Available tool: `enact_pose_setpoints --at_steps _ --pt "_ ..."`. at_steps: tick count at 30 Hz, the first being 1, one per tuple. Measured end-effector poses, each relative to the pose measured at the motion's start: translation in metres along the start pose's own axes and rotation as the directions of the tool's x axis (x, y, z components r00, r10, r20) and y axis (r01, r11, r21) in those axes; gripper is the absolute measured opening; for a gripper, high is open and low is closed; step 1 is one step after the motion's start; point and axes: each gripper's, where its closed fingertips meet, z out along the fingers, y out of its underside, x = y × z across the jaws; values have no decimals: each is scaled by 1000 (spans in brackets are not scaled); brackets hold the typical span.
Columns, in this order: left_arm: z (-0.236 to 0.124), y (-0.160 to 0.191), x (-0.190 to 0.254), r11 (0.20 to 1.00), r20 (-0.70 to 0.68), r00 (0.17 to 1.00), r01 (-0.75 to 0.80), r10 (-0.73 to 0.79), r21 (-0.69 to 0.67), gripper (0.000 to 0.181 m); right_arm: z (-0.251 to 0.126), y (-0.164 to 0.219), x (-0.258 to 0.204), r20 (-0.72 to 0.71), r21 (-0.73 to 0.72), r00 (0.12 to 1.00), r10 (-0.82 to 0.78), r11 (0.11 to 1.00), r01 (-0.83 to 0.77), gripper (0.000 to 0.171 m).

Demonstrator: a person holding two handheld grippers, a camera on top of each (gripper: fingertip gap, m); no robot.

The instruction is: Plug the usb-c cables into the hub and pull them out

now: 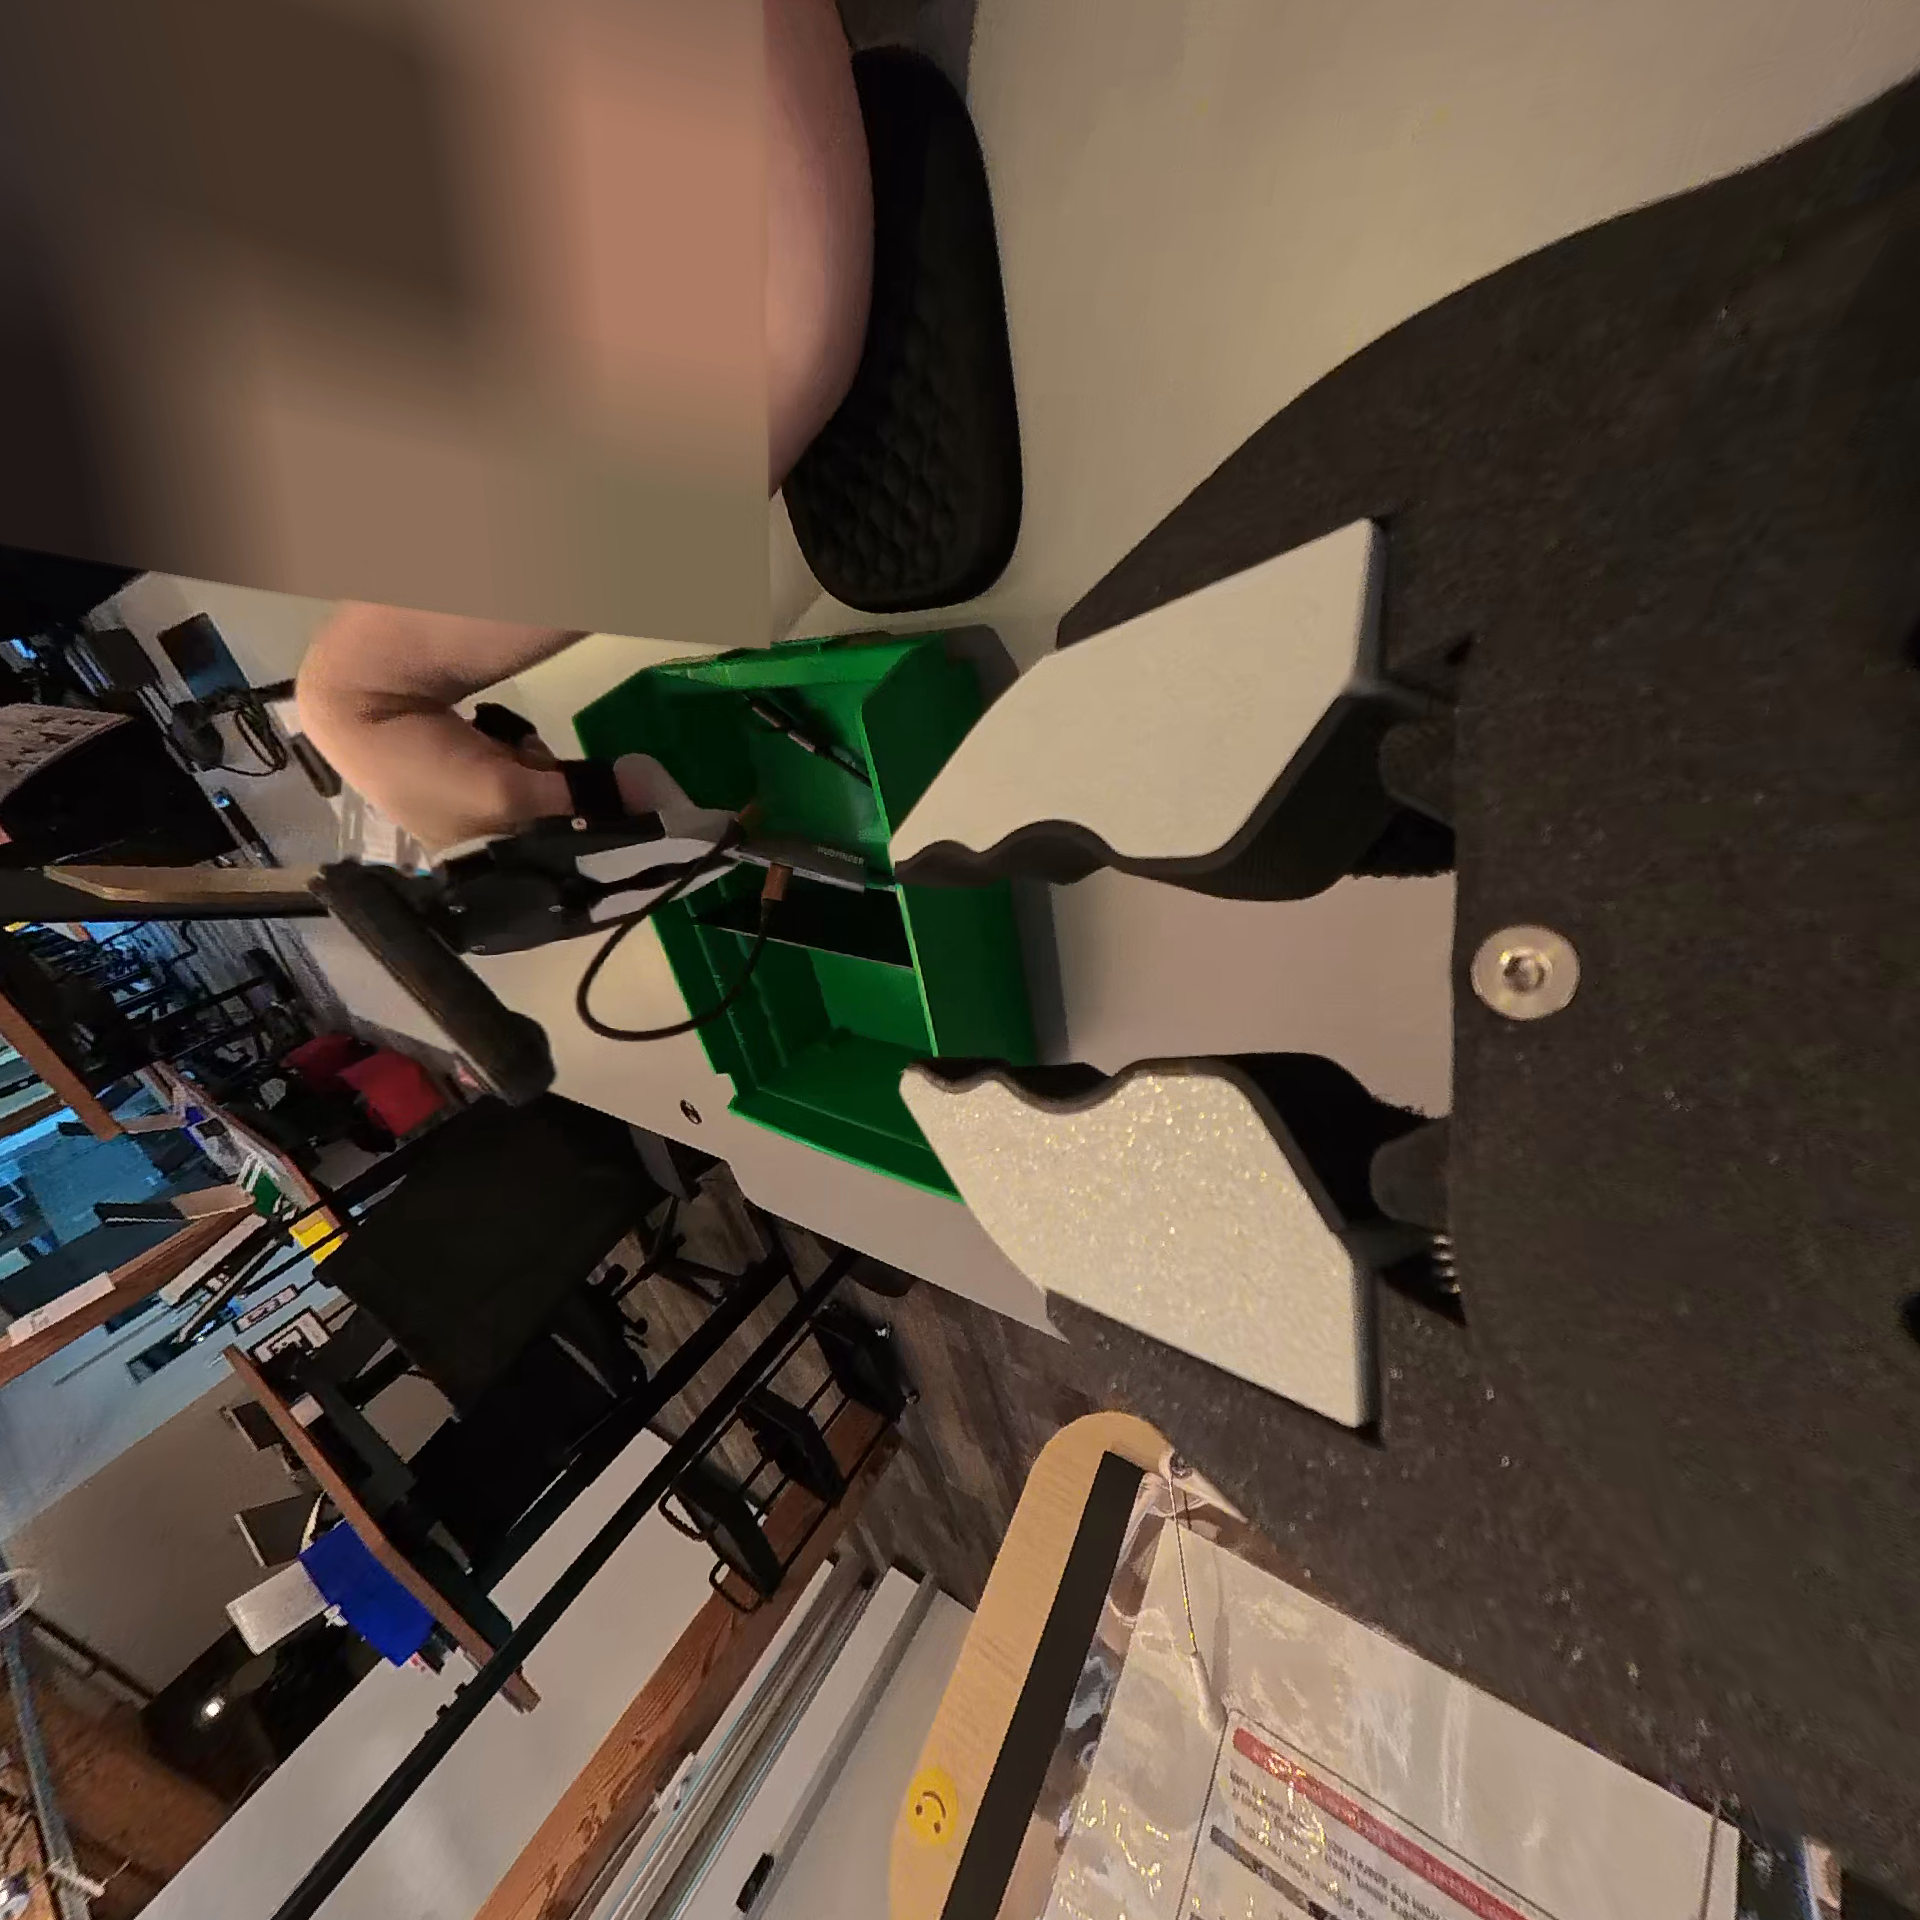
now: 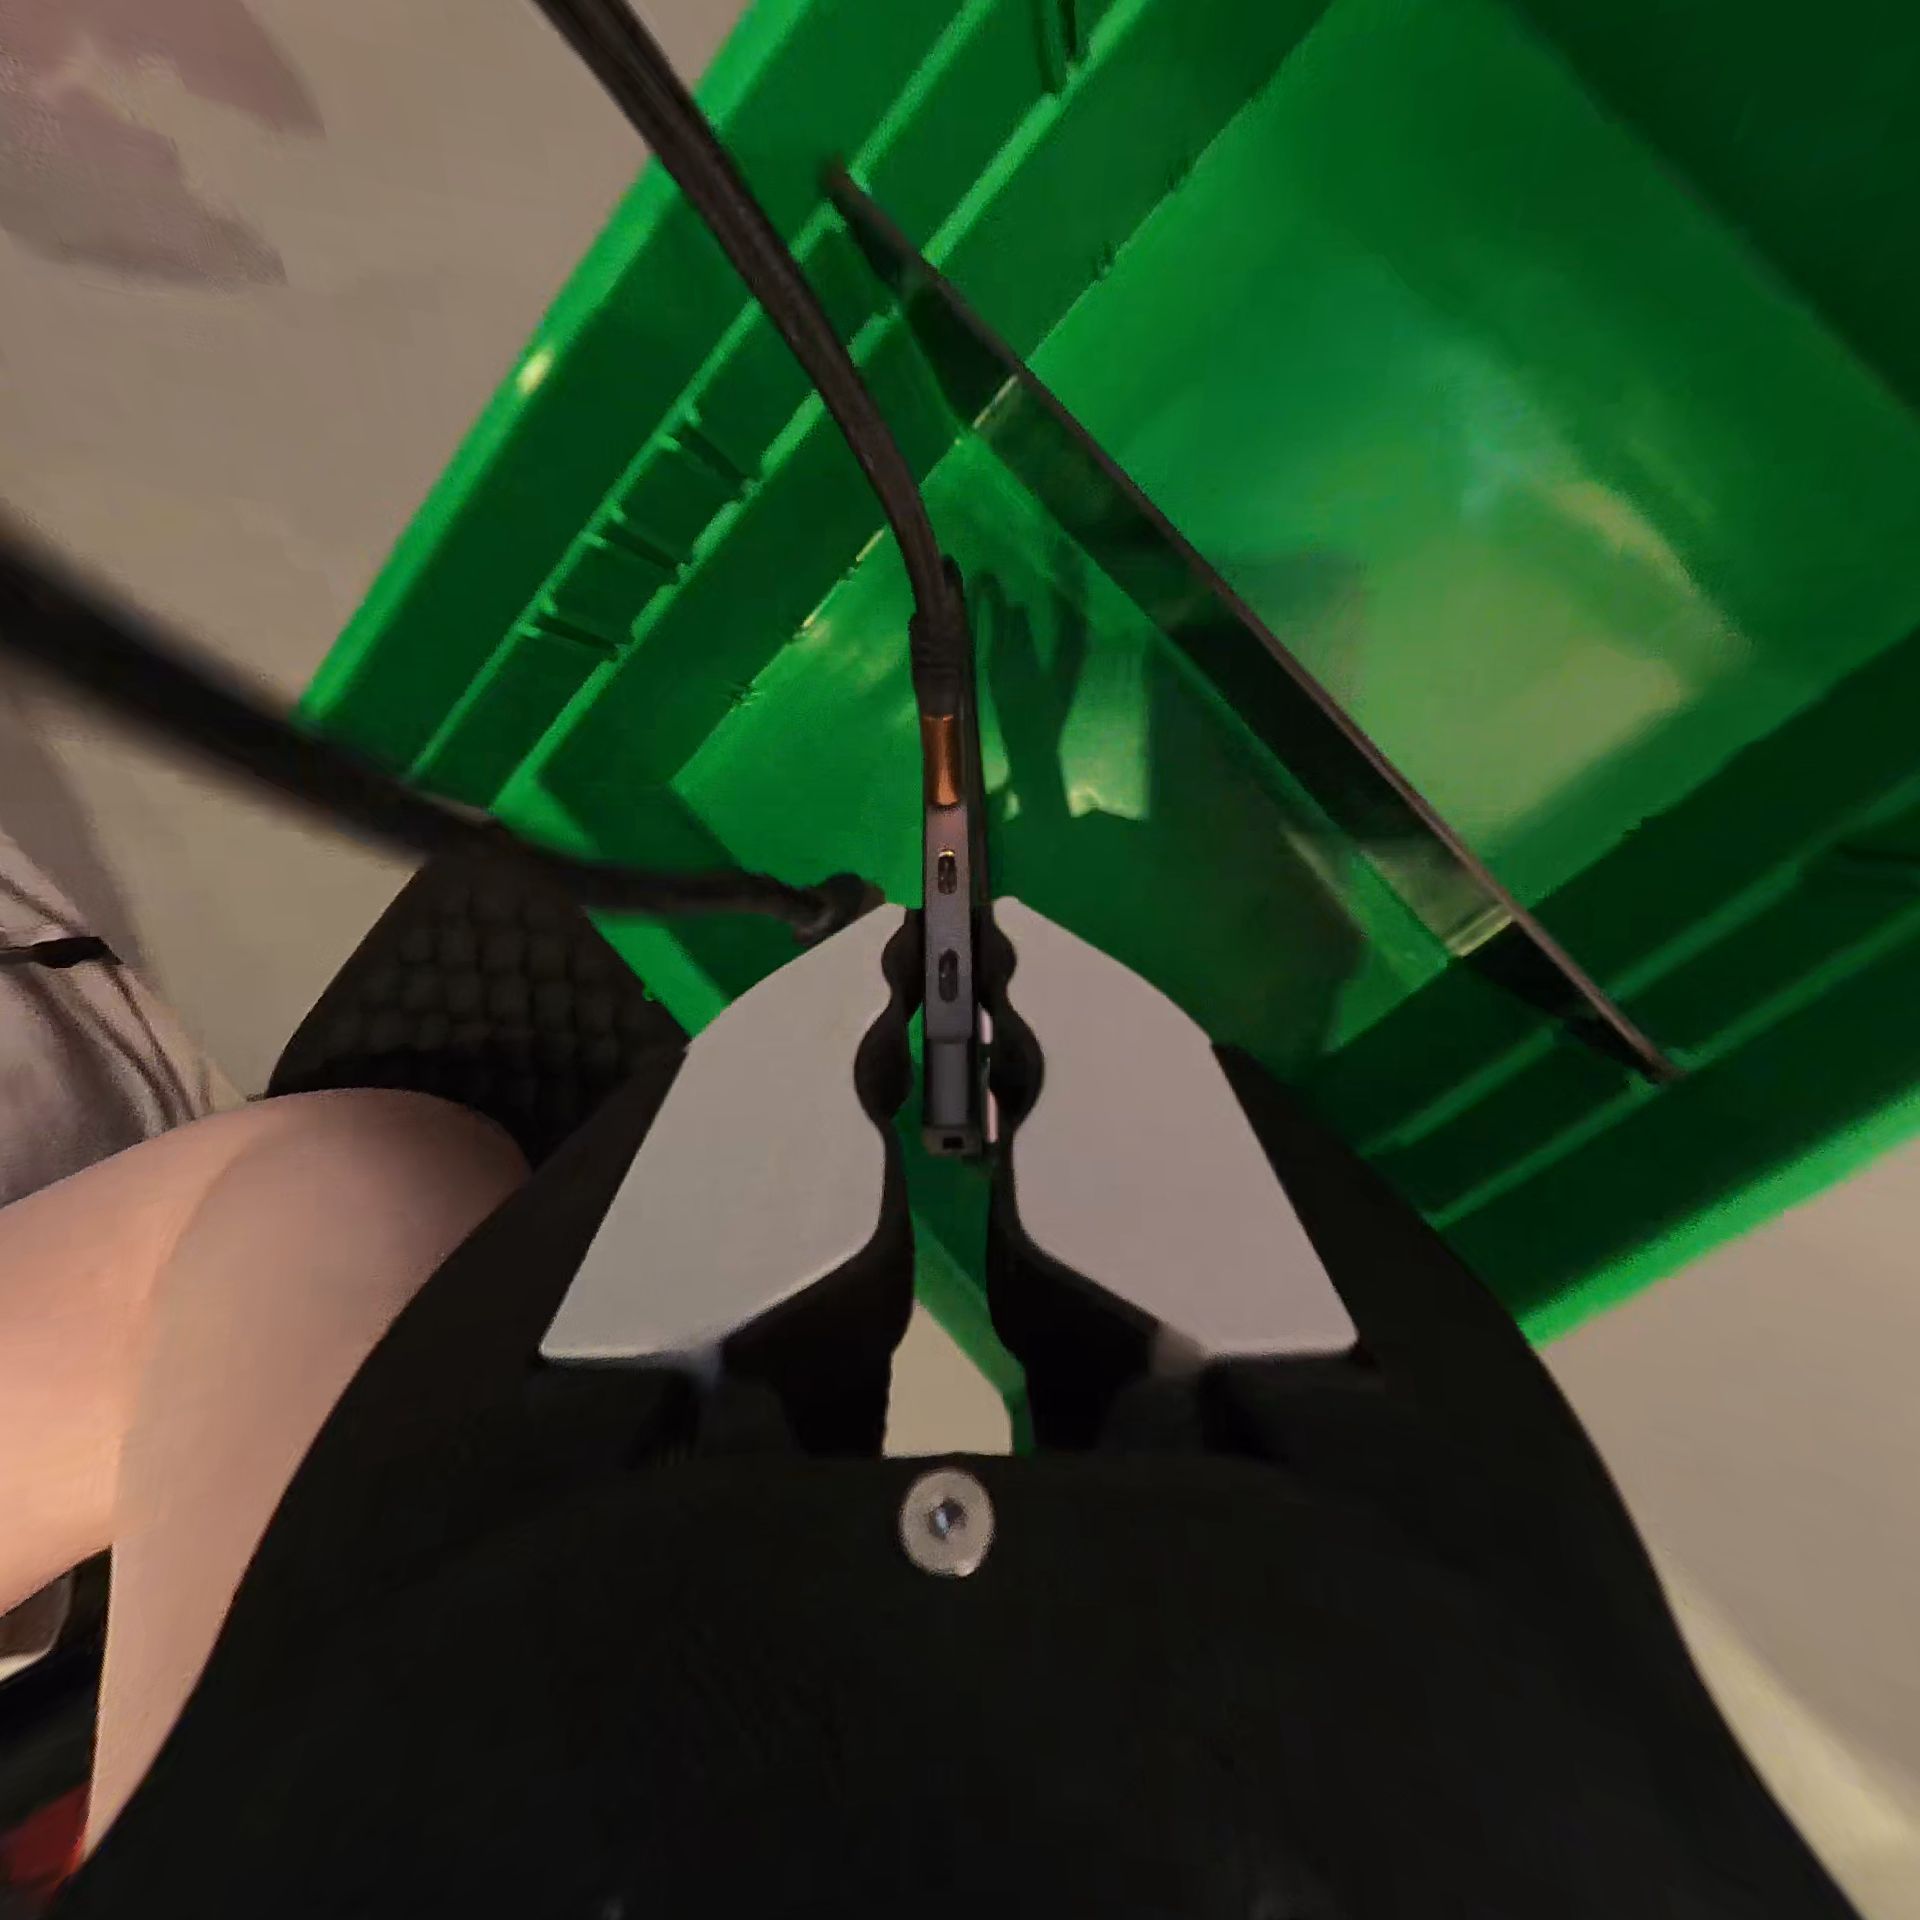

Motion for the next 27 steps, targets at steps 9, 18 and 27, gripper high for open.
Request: enact_pose_setpoints --at_steps 9,18,27 --pt "7 6 2 999 -3 1000 -8 8 -32 30 22 12 22 59 -43 983 175 984 -173 14" --pt "2 1 1 1000 11 1000 -18 18 -22 30 -20 9 32 -128 89 951 281 958 -272 33" --pt "0 1 0 1000 13 1000 -21 21 -20 30 -77 -16 69 -481 289 847 225 953 -89 37"
